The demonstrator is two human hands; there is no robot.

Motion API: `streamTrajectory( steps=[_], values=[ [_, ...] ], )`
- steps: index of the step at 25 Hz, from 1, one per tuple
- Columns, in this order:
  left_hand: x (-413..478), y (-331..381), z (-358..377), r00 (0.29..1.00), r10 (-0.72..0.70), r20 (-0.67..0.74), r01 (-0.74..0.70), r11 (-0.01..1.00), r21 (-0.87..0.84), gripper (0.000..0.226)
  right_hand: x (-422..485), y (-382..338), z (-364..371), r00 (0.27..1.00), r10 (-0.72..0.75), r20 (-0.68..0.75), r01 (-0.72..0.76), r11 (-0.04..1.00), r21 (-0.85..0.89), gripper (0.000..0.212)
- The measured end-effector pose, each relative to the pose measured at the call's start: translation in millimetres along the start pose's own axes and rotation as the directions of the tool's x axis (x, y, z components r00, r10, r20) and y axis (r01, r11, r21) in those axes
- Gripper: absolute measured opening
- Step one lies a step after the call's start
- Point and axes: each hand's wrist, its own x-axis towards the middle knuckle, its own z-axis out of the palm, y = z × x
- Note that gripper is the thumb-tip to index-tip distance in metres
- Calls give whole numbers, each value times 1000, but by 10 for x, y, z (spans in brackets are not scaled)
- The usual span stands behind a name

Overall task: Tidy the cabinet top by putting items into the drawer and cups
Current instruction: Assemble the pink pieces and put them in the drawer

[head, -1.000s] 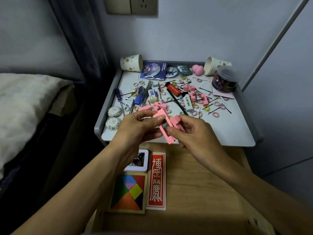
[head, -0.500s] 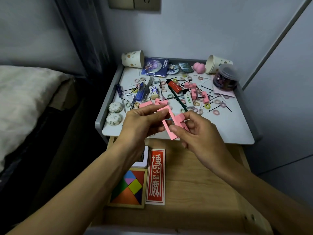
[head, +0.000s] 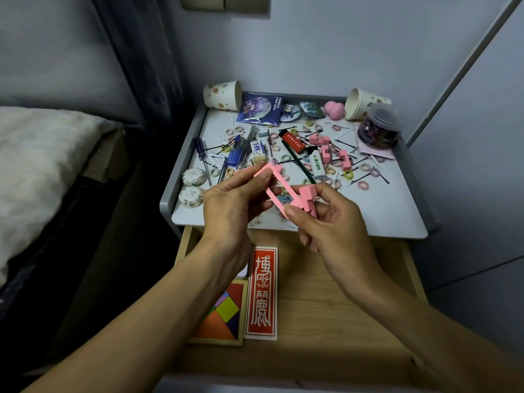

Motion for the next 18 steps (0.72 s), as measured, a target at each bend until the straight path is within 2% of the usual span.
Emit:
streamTrajectory(
  steps=[3, 6, 9, 12, 16, 18],
  values=[
    [-26, -6, 12, 999, -21, -25, 19, 999, -43, 26, -1, -7, -5, 996, 91, 13, -92, 989, 120, 20],
    [-2, 0, -2, 999, -12, -32, 12, 1000, 3, 24, 20, -17, -20, 995, 98, 0, -97, 987, 131, 22],
    [67, 75, -45, 999, 40, 7, -40, 985, 165, 17, 81, -29, -105, 996, 92, 9, -93, 985, 148, 24],
    [114, 202, -124, 993, 66, 103, -102, 908, 406, 11, 123, -29, -204, 995, 74, 66, -83, 987, 137, 25],
    [142, 377, -218, 972, -113, 207, -3, 872, 489, 23, 128, -21, -283, 986, 77, 151, -91, 992, 88, 25],
    [143, 419, -231, 962, -147, 229, 9, 857, 515, 30, 133, -25, -312, 980, 75, 186, -90, 994, 70, 24]
  ],
)
